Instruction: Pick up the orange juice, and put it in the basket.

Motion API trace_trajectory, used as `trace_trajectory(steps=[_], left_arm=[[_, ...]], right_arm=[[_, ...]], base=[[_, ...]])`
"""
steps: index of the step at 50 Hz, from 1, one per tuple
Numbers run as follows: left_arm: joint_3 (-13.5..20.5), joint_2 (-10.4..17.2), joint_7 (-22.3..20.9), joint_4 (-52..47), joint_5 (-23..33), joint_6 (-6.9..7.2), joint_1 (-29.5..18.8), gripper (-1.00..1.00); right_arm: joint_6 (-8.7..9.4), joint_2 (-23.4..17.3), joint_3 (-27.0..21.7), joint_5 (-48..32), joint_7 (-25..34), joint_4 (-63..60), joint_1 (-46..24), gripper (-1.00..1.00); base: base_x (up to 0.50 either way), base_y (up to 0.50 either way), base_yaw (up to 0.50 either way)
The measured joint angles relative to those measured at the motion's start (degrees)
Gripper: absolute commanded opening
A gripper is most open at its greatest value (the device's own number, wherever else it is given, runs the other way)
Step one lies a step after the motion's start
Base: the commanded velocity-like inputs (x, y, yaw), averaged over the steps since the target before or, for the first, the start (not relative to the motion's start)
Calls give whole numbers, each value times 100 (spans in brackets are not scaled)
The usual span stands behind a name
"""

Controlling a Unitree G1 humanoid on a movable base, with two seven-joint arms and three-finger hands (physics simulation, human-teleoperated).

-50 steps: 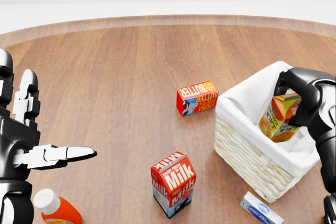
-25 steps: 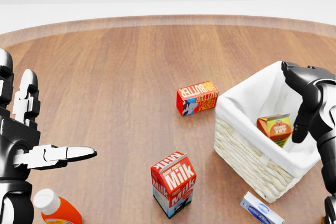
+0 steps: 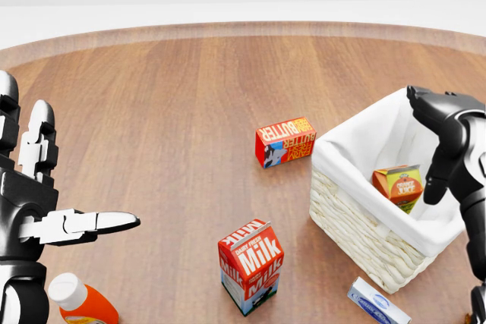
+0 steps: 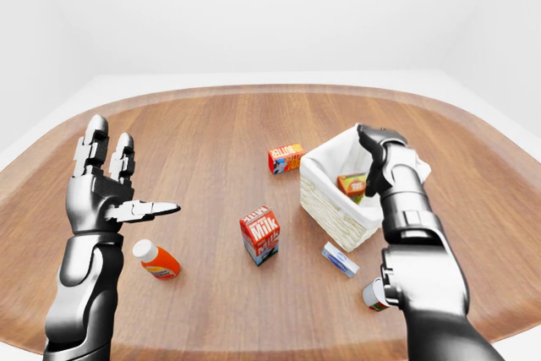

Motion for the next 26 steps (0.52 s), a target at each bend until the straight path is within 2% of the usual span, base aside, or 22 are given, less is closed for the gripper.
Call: trace_trajectory(steps=[26], left_arm=[[0, 0, -1, 0, 0, 0, 0, 100]], right_arm=[[0, -96, -197, -198, 940, -1087, 26, 100]], base=[[0, 0, 0]])
